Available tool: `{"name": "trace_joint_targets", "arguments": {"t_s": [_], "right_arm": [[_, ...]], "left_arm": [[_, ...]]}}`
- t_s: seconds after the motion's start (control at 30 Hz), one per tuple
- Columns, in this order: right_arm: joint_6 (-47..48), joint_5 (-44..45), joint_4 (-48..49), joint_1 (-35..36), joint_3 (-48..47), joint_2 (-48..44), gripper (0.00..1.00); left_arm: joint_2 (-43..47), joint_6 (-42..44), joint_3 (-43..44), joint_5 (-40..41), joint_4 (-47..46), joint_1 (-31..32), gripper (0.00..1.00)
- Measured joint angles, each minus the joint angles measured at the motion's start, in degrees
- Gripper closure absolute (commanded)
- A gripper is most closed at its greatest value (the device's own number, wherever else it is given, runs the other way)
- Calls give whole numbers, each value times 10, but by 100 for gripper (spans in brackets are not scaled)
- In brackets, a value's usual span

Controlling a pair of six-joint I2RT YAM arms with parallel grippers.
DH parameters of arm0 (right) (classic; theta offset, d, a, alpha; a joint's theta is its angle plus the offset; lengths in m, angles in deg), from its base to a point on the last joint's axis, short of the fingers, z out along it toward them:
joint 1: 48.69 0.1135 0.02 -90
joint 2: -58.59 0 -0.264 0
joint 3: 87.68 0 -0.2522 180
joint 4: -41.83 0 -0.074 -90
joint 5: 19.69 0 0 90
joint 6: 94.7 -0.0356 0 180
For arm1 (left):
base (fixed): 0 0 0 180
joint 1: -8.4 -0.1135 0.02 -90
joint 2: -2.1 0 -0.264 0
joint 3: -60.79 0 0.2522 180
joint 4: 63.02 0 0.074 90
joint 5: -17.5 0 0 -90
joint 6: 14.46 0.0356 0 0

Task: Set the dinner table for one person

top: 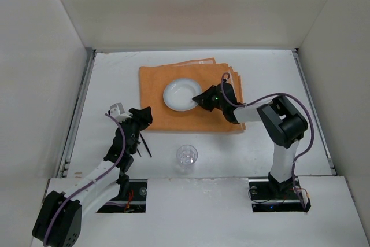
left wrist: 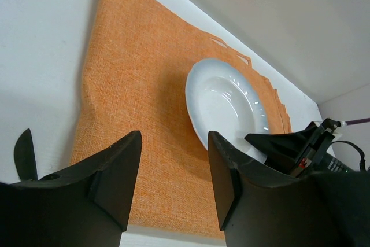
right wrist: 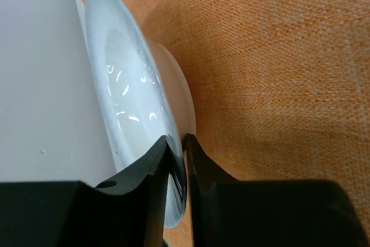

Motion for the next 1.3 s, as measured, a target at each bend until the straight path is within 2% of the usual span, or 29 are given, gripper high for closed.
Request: {"name": "trace_joint_targets", "arguments": {"t_s": [0.1,0.4,0.53,0.67,0.77,0.83,0.9,0.97,1.03,1.1,1.17,1.3], "right_arm": [[-4,3,0,5,-10,1,62],[1,9,-11,12,-1,-7,46],[23,13,-40,12,53,-64,42],[63,27,-93,12,121,-176,41],[107,51,-159,22,148,-270,50],[148,73,-219,47,147,-335,72],[191,100,-289,89,132,-393,85],[232,128,-367,143,93,-431,85],[268,149,-436,190,46,-444,79],[294,166,-499,240,-2,-444,63],[313,182,-547,283,-37,-439,52],[335,213,-617,344,-72,-408,42]], "left_arm": [[1,0,0,0,0,0,52],[9,-1,-1,0,4,-3,52],[14,-2,-1,-1,5,-6,52],[14,-2,-2,-1,5,-6,51],[10,-2,-2,-1,6,-5,51],[7,-2,-2,0,6,-5,51],[2,-2,-2,-1,7,-5,51],[0,-2,-2,-1,9,-4,51],[0,-2,-2,-1,10,-2,51],[0,-2,-2,-1,10,-1,51],[0,-3,-2,-2,10,-1,50],[7,-3,-2,-1,12,1,50]]}}
